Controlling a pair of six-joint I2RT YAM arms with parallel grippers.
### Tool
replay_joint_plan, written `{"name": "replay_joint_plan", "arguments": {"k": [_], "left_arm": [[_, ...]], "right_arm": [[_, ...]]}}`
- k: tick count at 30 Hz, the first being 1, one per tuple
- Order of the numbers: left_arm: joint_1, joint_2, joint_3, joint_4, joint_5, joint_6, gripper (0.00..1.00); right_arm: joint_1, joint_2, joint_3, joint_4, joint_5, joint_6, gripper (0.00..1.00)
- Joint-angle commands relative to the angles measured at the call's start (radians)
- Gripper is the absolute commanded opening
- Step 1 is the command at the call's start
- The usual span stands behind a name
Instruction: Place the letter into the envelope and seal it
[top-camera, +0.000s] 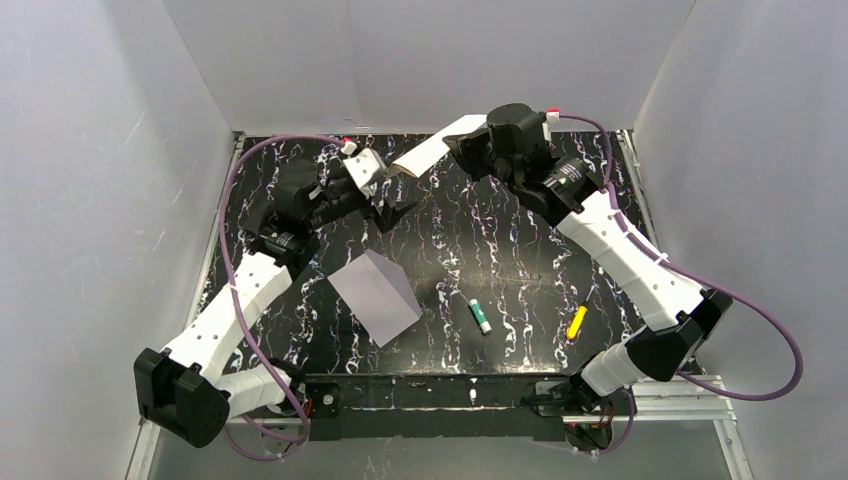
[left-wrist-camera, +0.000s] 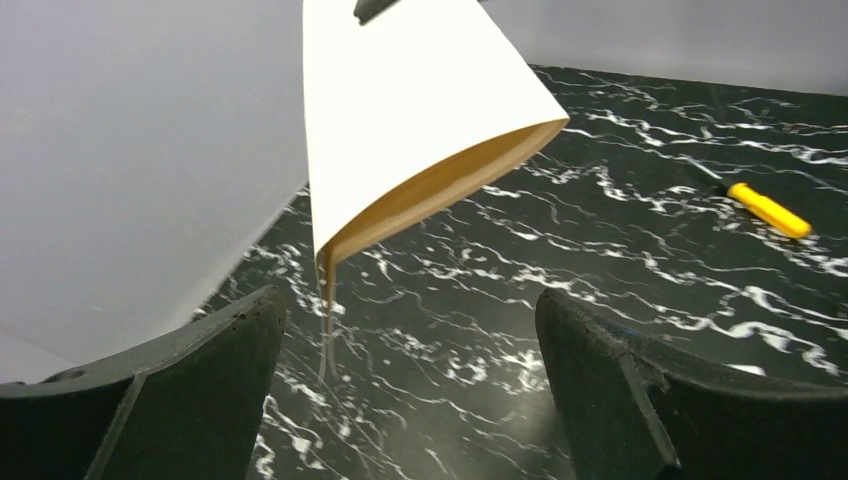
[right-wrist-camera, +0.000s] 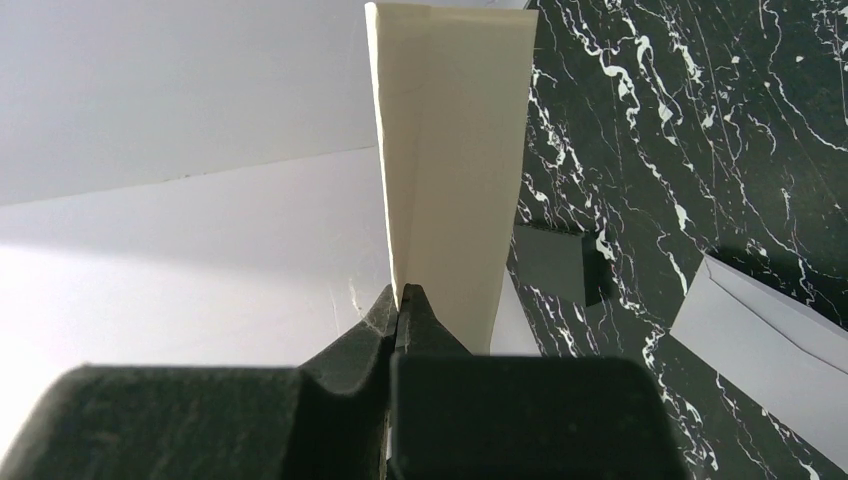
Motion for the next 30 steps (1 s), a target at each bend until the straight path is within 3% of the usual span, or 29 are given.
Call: {"name": "replay_joint_plan", "arguments": {"k": [1, 10, 17, 23, 26, 30], "left_arm": [[-0.037, -0.039, -0.039, 0.156, -0.103, 0.142, 0.94], [-0.155, -0.048, -0.116, 0.24, -0.26, 0.546, 0.95], [-0.167, -0.053, -0.097, 0.293, -0.285, 0.564, 0.89], [-0.173, -0.067, -0.128, 0.272, -0.12, 0.525, 0.74], [-0.178, -0.055, -0.136, 0.269, -0.097, 0.53, 0.58], [-0.179, -0.035, -0.121, 0.26, -0.086, 0.541, 0.45]], "right_arm": [[0.0, -0.009, 0.02, -0.021, 0.014, 0.042, 0.01], [0.0, 0.021, 0.024, -0.055, 0.002, 0.057, 0.01], [0.0, 0.05, 0.028, -0.103, 0.015, 0.061, 0.01], [0.0, 0.073, 0.04, -0.131, 0.012, 0.074, 0.01], [0.0, 0.089, 0.067, -0.164, 0.014, 0.077, 0.01], [0.0, 0.101, 0.075, -0.18, 0.001, 0.073, 0.01]]}}
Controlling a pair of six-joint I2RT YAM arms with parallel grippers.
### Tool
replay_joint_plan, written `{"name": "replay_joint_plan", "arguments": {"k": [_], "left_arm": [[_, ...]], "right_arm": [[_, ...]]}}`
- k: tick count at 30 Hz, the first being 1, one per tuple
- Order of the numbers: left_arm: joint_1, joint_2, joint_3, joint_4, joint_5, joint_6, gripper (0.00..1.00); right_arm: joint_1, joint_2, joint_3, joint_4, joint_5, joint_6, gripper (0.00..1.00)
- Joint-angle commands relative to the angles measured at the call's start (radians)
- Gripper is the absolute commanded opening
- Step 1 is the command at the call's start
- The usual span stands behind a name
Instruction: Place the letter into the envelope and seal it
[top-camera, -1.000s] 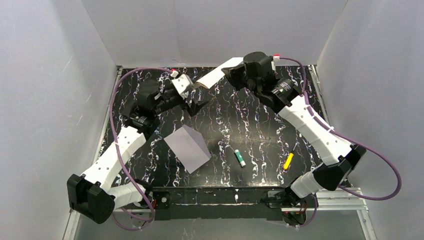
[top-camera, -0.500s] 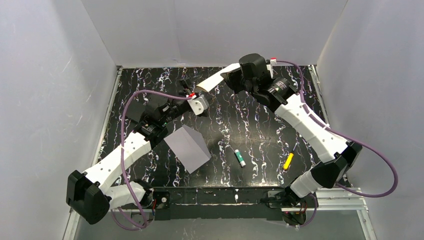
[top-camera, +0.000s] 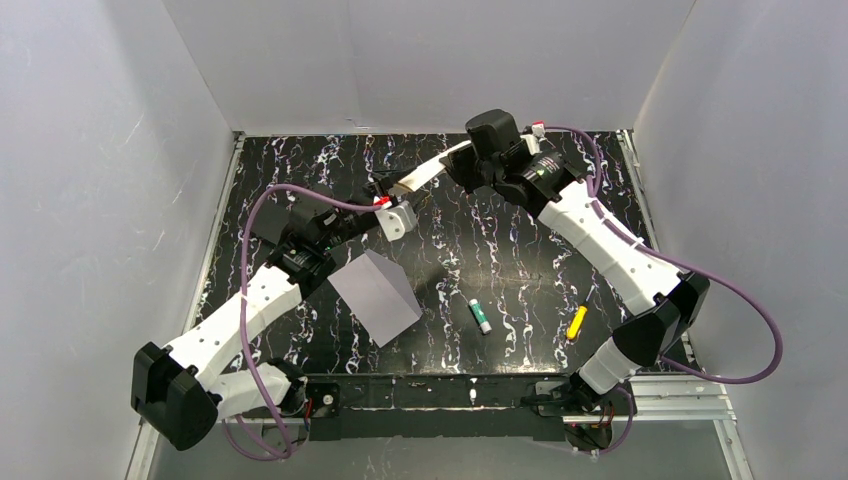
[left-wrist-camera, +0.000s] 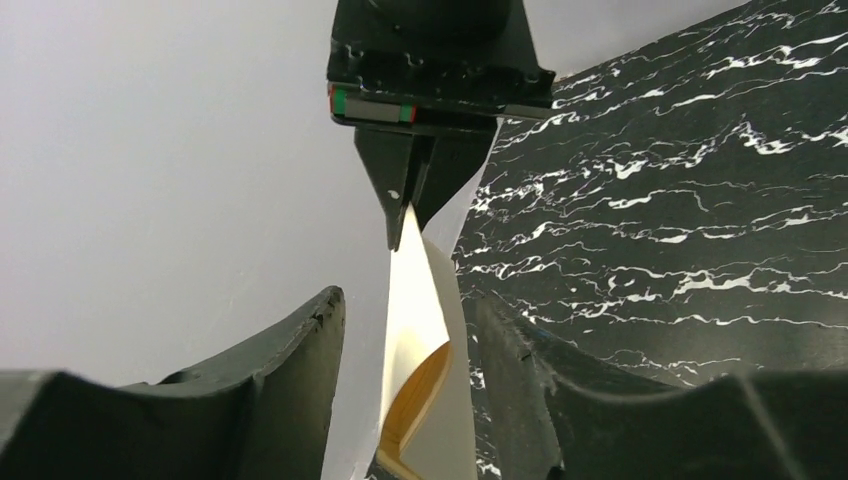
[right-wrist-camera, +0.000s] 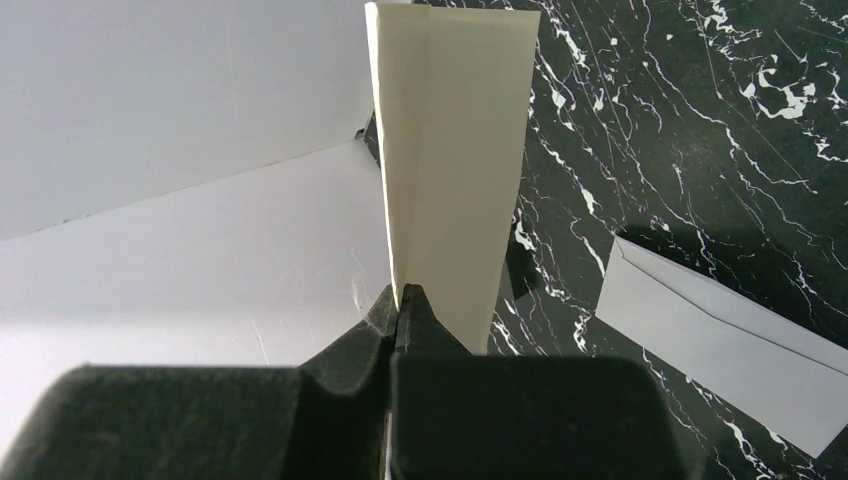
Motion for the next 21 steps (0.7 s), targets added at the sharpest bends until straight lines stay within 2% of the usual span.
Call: {"name": "replay_joint_plan", "arguments": {"k": [1, 16, 21], "left_arm": [[-0.005, 0.0, 0.002, 0.008, 0.052, 0.014, 0.42], [-0.026, 0.03, 0.03, -0.043, 0.009, 0.063, 0.18], [-0.029, 0.039, 0.043, -0.048, -0.015, 0.045, 0.14]], "right_arm": [[0.0, 0.012, 0.048, -0.031, 0.01, 0.02, 0.01], [0.0, 0.032, 0.046, -0.035, -0.023, 0.028, 0.01], [-0.001, 0.033, 0.044, -0.033, -0.037, 0.031, 0.01]]}}
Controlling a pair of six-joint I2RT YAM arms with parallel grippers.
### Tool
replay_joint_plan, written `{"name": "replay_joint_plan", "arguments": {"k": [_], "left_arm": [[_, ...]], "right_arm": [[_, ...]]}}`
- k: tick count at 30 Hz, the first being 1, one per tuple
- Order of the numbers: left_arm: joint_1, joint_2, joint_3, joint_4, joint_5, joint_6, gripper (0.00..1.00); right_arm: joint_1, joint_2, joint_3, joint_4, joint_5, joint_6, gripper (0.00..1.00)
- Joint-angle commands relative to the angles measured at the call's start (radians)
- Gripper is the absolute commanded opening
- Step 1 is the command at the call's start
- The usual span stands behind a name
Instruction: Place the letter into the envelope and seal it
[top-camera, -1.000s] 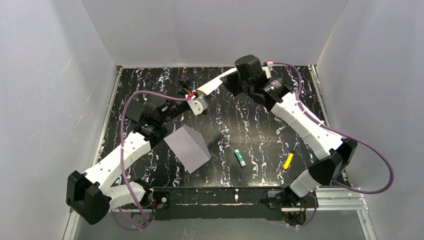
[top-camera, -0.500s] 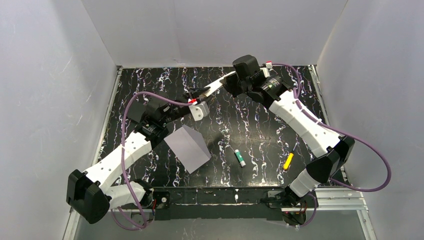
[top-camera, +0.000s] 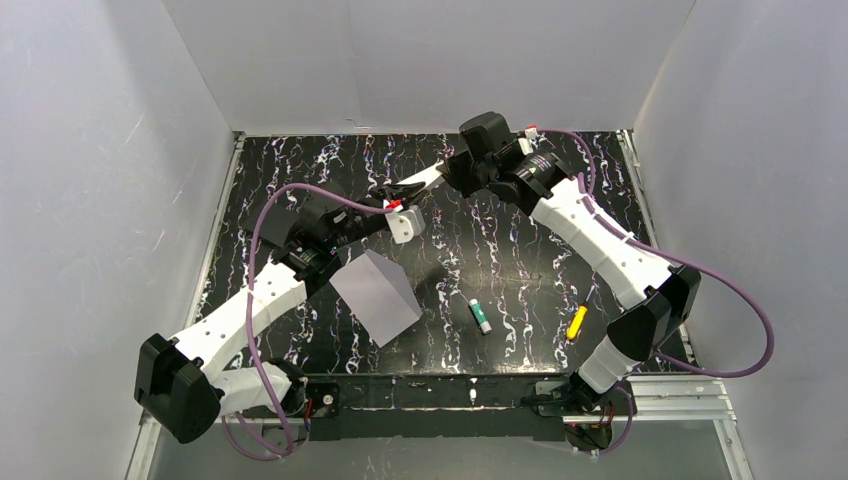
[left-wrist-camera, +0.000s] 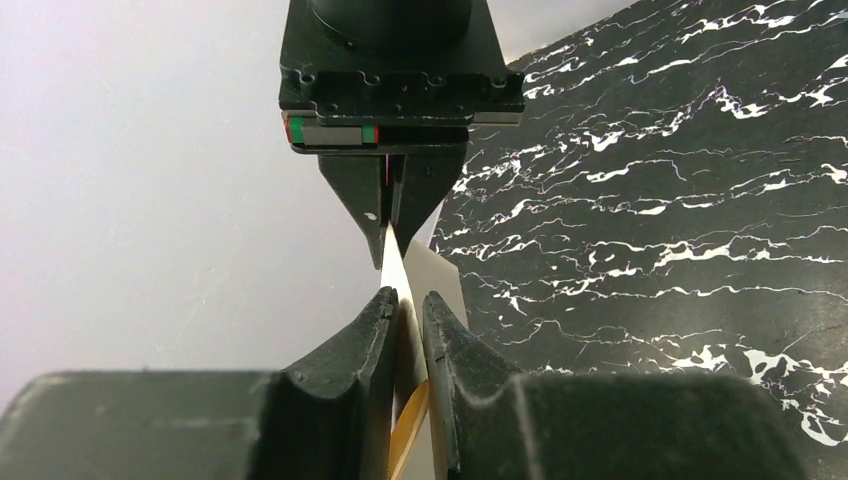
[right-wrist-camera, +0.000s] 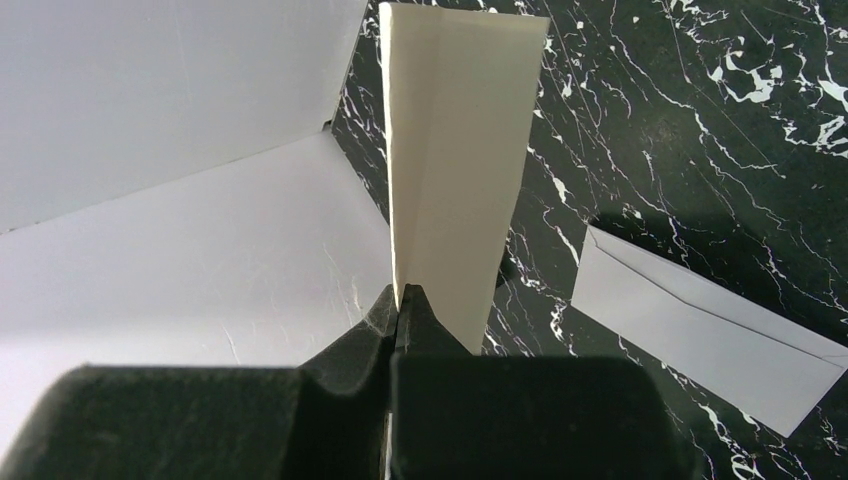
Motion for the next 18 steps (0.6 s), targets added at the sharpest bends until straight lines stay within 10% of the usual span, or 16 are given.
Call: {"name": "replay_joint_plan", "arguments": {"k": [1, 5, 11, 18], "left_arm": [[-0.008, 0.002, 0.039, -0.001, -0.032, -0.008, 0.12], [-0.008, 0.003, 0.04, -0.014, -0.056, -0.011, 0.08], [-0.008, -0.003, 0.028, -0.036, -0.091, 0.027, 0.35], [-0.007, -0.013, 0.036, -0.061, -0.076, 0.028, 0.19]], "right_arm": [[0.0, -0.006, 0.036, 0.0, -0.004, 0.028, 0.01], [-0.001, -0.015, 0.028, 0.012, -0.005, 0.031, 0.01], [-0.001, -0.019, 0.026, 0.018, -0.017, 0.029, 0.01], [-0.001, -0.045, -0.024, 0.09, -0.03, 0.01, 0.01]]}}
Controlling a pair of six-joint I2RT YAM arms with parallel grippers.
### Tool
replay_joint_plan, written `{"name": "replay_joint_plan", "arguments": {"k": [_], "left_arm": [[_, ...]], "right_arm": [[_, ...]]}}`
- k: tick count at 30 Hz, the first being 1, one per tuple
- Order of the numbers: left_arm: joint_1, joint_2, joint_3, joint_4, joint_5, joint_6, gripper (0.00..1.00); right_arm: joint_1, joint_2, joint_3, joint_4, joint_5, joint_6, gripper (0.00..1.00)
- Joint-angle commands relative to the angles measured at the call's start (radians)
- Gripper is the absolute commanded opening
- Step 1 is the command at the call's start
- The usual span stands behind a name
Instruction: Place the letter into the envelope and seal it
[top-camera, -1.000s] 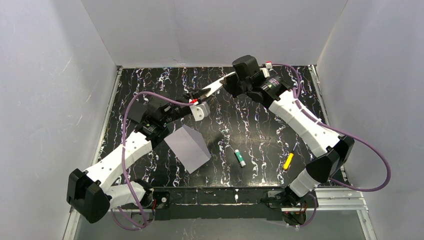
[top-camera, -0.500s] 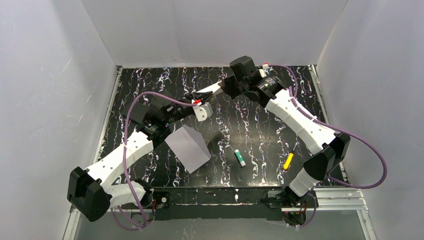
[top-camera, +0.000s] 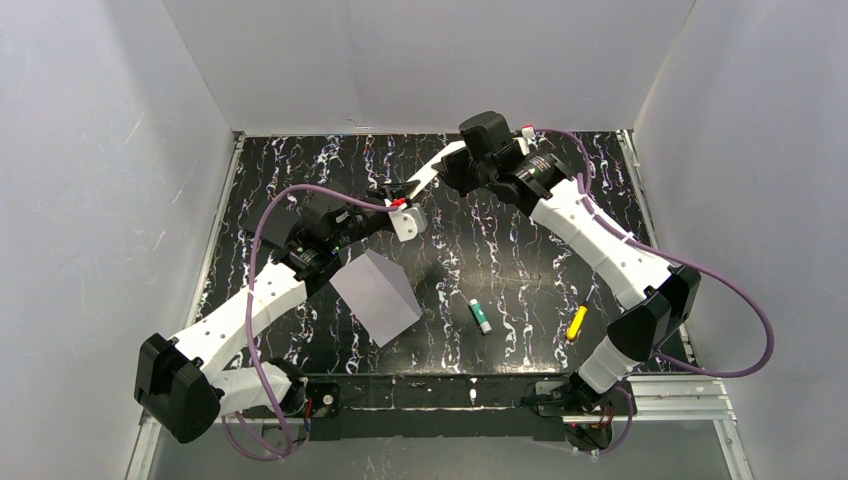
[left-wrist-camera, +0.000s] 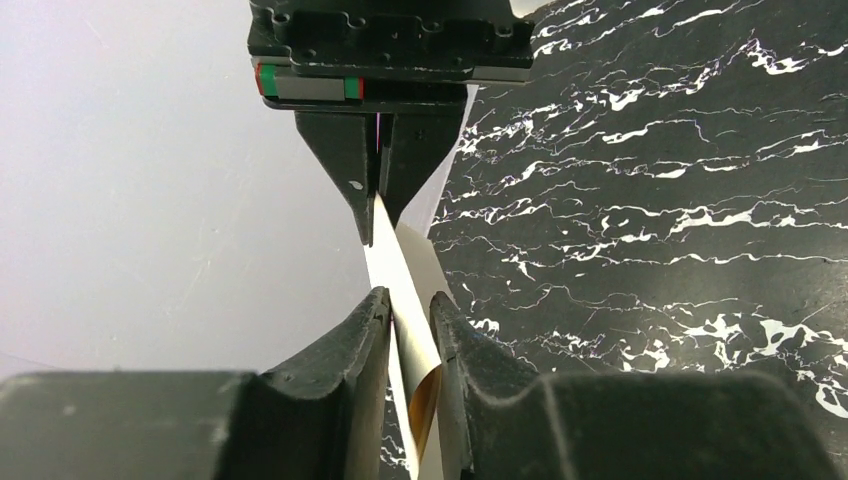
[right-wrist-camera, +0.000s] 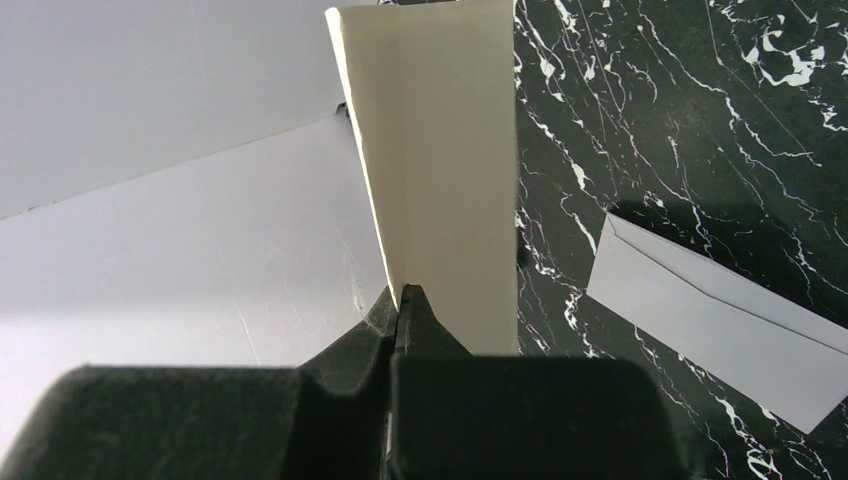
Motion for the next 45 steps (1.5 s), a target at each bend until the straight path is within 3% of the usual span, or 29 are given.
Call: {"name": "replay_joint_plan", "arguments": {"k": [1, 13, 15, 22, 25, 28, 30, 33, 36, 39, 41, 45], "left_arm": [[-0.003, -0.016, 0.033, -0.012, 0.012, -0.005, 0.19], [-0.003, -0.03, 0.045, -0.016, -0.017, -0.074, 0.06], [-0.003, -0.027, 0.047, -0.016, -0.034, -0.091, 0.06], [-0.002, 0.011, 0.1, -0.071, -0.156, -0.232, 0.06], [0.002, 0.041, 0.134, -0.142, -0.183, -0.296, 0.07], [0.016, 0.045, 0.151, -0.198, -0.151, -0.405, 0.06], [0.028, 0.038, 0.179, -0.268, -0.082, -0.447, 0.05], [0.043, 0.036, 0.236, -0.413, 0.089, -0.48, 0.0], [0.053, 0.028, 0.261, -0.492, 0.227, -0.499, 0.0], [0.061, 0.033, 0.286, -0.567, 0.314, -0.481, 0.0], [0.073, 0.045, 0.318, -0.645, 0.366, -0.448, 0.0], [0.134, 0.075, 0.346, -0.671, 0.532, -0.441, 0.0]], "right_arm": [[-0.001, -0.042, -0.019, 0.054, 0.001, 0.007, 0.01], [-0.002, -0.071, -0.083, 0.09, -0.025, 0.011, 0.03], [-0.003, -0.088, -0.105, 0.111, -0.016, 0.011, 0.12], [-0.002, -0.215, -0.253, 0.278, 0.044, -0.141, 0.56], [-0.002, -0.331, -0.373, 0.395, 0.088, -0.287, 0.7], [-0.002, -0.534, -0.595, 0.766, 0.024, -0.707, 0.77], [-0.004, -0.592, -0.641, 0.874, -0.079, -1.017, 0.86], [-0.005, -0.594, -0.539, 0.743, -0.315, -1.433, 0.88], [-0.004, -0.539, -0.414, 0.425, -0.616, -1.748, 0.9], [-0.004, -0.436, -0.266, 0.13, -0.73, -1.928, 0.89], [-0.004, -0.361, -0.181, -0.015, -0.753, -2.001, 0.81], [-0.005, -0.263, -0.087, -0.133, -0.834, -2.093, 0.69]]}}
